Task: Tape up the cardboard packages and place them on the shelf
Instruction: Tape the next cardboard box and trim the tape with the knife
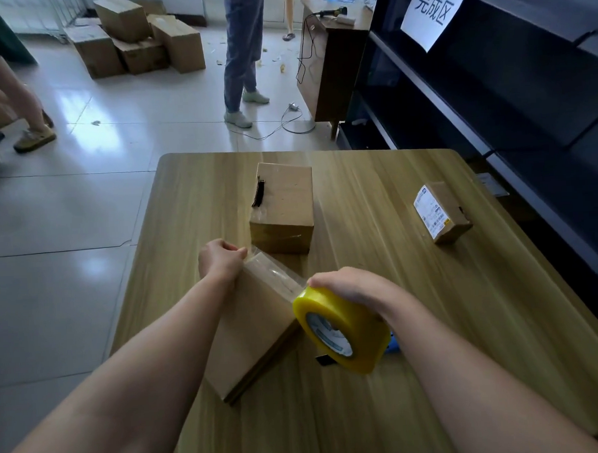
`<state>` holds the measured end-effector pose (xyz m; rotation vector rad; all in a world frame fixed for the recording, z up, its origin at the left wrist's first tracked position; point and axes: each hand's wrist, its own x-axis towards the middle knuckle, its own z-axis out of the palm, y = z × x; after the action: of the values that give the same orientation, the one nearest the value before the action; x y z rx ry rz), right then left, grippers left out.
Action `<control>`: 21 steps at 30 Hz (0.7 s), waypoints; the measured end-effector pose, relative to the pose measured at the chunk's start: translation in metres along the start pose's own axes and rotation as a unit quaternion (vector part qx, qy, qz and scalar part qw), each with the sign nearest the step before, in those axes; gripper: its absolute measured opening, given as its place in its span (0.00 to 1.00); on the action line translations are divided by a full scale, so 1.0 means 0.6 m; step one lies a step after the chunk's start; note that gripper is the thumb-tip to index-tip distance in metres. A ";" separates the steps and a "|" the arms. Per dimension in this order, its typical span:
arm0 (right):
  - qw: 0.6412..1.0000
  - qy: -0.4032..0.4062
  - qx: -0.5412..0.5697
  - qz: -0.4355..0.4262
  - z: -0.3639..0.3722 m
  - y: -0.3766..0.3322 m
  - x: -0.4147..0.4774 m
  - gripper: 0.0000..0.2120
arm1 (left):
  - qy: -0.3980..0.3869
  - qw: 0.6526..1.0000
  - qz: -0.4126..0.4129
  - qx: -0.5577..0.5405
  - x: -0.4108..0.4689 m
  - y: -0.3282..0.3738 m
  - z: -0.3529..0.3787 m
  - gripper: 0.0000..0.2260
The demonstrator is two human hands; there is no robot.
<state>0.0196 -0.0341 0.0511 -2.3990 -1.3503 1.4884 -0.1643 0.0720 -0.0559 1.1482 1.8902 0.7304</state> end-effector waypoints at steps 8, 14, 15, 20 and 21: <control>1.000 0.009 0.020 0.011 0.002 0.001 -0.012 0.32 | 0.012 1.000 0.023 0.006 -0.004 -0.008 0.015 0.07; 1.000 0.008 0.023 0.007 -0.007 0.001 -0.016 0.27 | 0.016 0.998 0.067 0.002 -0.017 0.003 0.021 0.06; 1.000 0.007 0.020 0.012 -0.008 0.004 -0.016 0.27 | 0.009 0.997 0.075 0.008 -0.019 0.004 0.022 0.06; 0.999 -0.001 0.001 0.033 -0.002 0.016 -0.020 0.28 | -0.001 0.997 0.066 0.025 -0.020 -0.003 0.025 0.06; 0.999 -0.002 0.000 0.036 0.000 0.017 -0.020 0.28 | 0.003 0.998 0.064 0.029 -0.020 -0.004 0.025 0.06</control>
<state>0.0246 -0.0484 0.0554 -2.4702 -1.2779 1.5101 -0.1496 0.0612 -0.0617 1.3141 1.8659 0.7536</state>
